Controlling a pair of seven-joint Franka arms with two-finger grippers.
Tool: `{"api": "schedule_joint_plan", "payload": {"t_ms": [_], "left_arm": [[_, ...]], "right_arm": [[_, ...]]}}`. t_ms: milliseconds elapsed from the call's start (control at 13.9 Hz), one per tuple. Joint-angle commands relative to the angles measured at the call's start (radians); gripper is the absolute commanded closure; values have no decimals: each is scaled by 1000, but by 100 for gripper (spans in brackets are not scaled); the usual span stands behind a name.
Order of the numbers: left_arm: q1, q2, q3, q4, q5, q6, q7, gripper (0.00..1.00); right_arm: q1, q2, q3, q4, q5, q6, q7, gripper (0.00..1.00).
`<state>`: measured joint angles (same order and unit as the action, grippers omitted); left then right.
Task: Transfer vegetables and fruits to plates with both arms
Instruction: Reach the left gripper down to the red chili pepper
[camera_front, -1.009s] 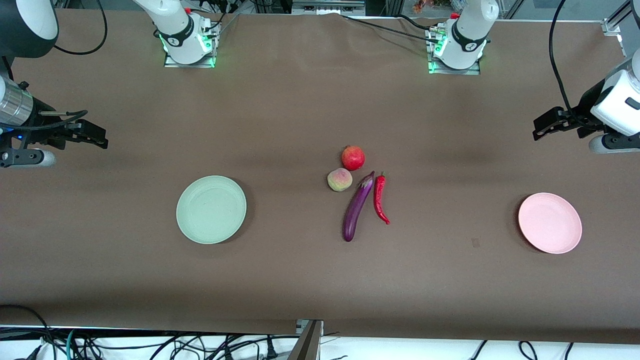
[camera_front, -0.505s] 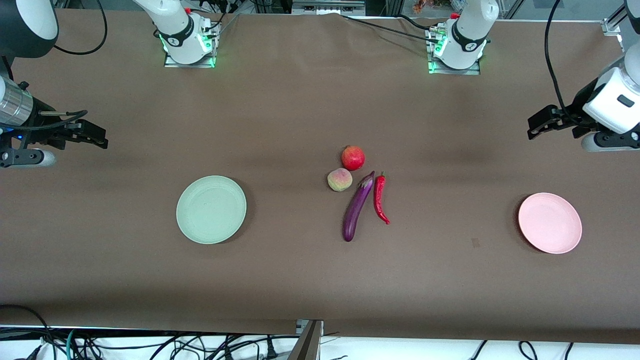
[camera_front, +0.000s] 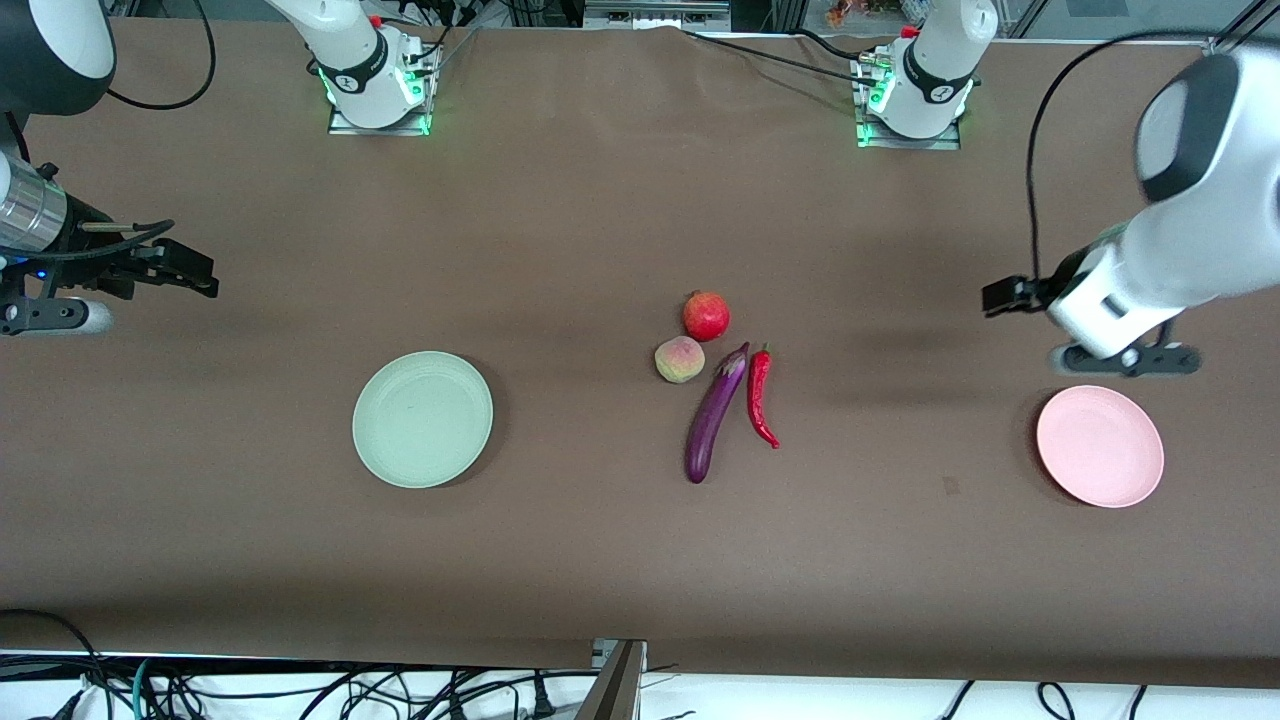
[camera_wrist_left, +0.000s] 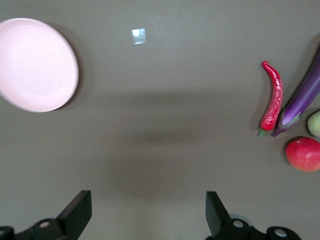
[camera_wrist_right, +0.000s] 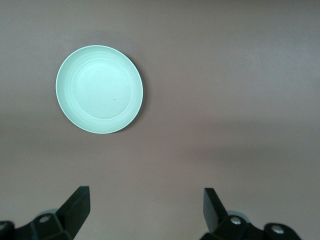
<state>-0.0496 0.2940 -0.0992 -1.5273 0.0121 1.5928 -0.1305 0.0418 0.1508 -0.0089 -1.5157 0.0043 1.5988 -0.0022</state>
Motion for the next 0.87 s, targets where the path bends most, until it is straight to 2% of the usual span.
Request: {"api": "schedule_joint_plan", "payload": {"t_ms": [0,288,505,793], "left_arm": [[-96,158,-1,70,-15,60,-116,0],[-211,353,-4,85,-64,293,-338,0],[-243,453,-4,85,-103,461,-426,0],[-288,527,-1,99,-101,536,-524,0]], "right_arm": [[-13,12,6,22,19,-6,-10,0],[-5,27,9,22,20,-5,-8,0],[10,32,10,22,22,10,-1,0],[10,64,10,22,83,23,-1,0]]}}
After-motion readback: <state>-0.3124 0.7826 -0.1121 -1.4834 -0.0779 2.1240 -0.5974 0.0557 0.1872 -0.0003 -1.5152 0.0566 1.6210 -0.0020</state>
